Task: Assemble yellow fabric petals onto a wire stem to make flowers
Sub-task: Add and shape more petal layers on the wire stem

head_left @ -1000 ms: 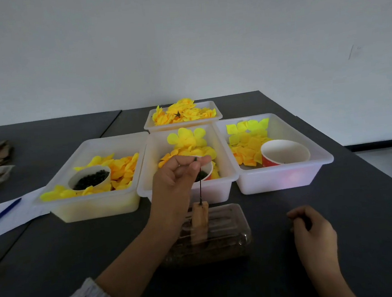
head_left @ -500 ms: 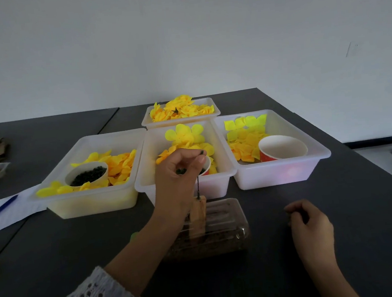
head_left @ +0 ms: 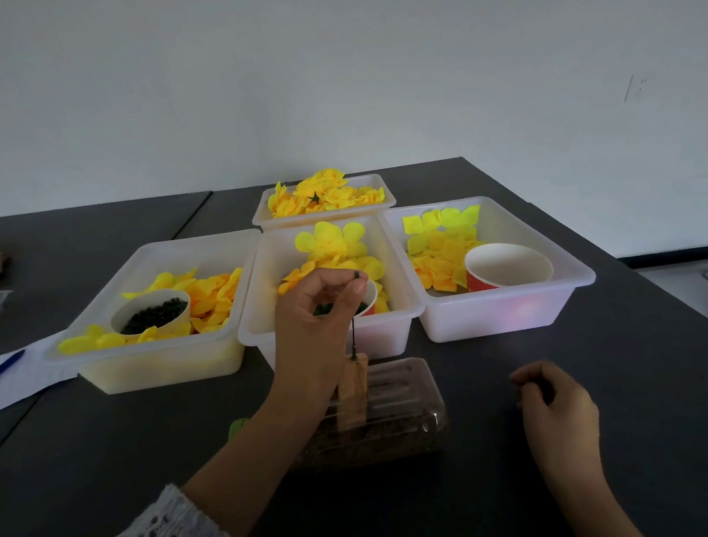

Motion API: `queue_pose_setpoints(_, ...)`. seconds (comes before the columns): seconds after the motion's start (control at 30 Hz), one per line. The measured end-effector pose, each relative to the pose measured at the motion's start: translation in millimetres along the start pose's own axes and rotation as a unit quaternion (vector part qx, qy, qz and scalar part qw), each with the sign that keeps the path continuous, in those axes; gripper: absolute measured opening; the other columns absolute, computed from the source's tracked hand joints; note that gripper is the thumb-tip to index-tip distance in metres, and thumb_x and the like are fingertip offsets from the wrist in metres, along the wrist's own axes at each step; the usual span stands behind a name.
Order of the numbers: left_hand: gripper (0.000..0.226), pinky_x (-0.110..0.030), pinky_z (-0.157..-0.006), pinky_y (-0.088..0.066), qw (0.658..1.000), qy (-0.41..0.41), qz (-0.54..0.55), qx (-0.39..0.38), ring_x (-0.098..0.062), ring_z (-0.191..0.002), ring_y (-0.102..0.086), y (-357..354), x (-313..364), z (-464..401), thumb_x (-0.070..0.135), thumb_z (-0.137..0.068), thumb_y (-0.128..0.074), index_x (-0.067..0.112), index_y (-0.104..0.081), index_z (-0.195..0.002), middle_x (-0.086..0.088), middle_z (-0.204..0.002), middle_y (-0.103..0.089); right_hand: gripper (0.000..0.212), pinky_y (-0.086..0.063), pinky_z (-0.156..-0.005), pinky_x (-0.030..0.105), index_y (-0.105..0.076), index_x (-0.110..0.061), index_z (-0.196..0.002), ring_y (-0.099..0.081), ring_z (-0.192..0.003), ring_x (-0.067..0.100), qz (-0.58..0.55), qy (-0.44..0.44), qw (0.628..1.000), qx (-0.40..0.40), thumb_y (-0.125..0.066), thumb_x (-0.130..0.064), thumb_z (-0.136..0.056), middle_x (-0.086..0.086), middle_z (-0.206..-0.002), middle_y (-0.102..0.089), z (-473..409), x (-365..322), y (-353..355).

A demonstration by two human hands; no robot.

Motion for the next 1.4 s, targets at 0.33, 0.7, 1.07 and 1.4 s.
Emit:
queue_pose_setpoints(0.33,0.01,-0.026,-0.076,-0.049,1.0,-0.006,-0.008,0.007,0.001,-0.084,-0.063,3.4,3.8,1.1,0.014,-0.091,-0.065,0.021,-0.071,-0.087,0.013,-0.085,-0.072,0.03,-0.048,-0.054,0.029,-0.061,-0.025,-0.084,-0.06,-0.067,0.018,0.003,0.012,1.0,-0.001,-0.048,0.0,-0.093,0.0,-0.077,-0.061,-0.6,1.5,-1.2)
queue_pose_setpoints(0.7,0.011,-0.036,-0.071,-0.054,0.998,-0.01,-0.054,-0.015,-0.004,-0.083,-0.064,8.0,6.8,-4.3,0.017,-0.09,-0.067,0.027,-0.068,-0.084,0.013,-0.091,-0.072,0.03,-0.047,-0.057,0.028,-0.061,-0.026,-0.084,-0.06,-0.071,0.015,0.006,0.011,1.0,-0.001,-0.048,-0.001,-0.093,-0.002,-0.079,-0.061,-0.6,1.9,-1.3)
queue_pose_setpoints(1.07,0.012,-0.043,-0.067,-0.054,0.996,-0.022,-0.081,-0.033,-0.015,-0.083,-0.066,12.7,11.1,-5.5,0.017,-0.09,-0.066,0.028,-0.067,-0.084,0.012,-0.089,-0.07,0.03,-0.048,-0.053,0.029,-0.061,-0.026,-0.084,-0.06,-0.067,0.018,0.003,-0.001,1.0,-0.001,-0.047,-0.001,-0.093,0.0,-0.076,-0.061,-1.1,2.4,-1.1)
queue_pose_setpoints(1.4,0.014,-0.015,-0.055,-0.045,0.997,-0.005,-0.06,-0.055,-0.007,-0.068,-0.068,13.5,14.4,-6.8,0.012,-0.092,-0.064,0.024,-0.066,-0.083,0.012,-0.078,-0.069,0.031,-0.049,-0.058,0.031,-0.06,-0.027,-0.083,-0.059,-0.07,0.017,0.002,0.005,1.0,-0.005,-0.048,-0.001,-0.093,0.0,-0.077,-0.06,-0.8,1.7,-1.0)
Point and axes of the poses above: each hand's wrist, its own z-axis away from the middle knuckle, its own y-axis out of the back of the hand, x = y × z, the point moved 1 cm from there along -z, towards the middle knuckle
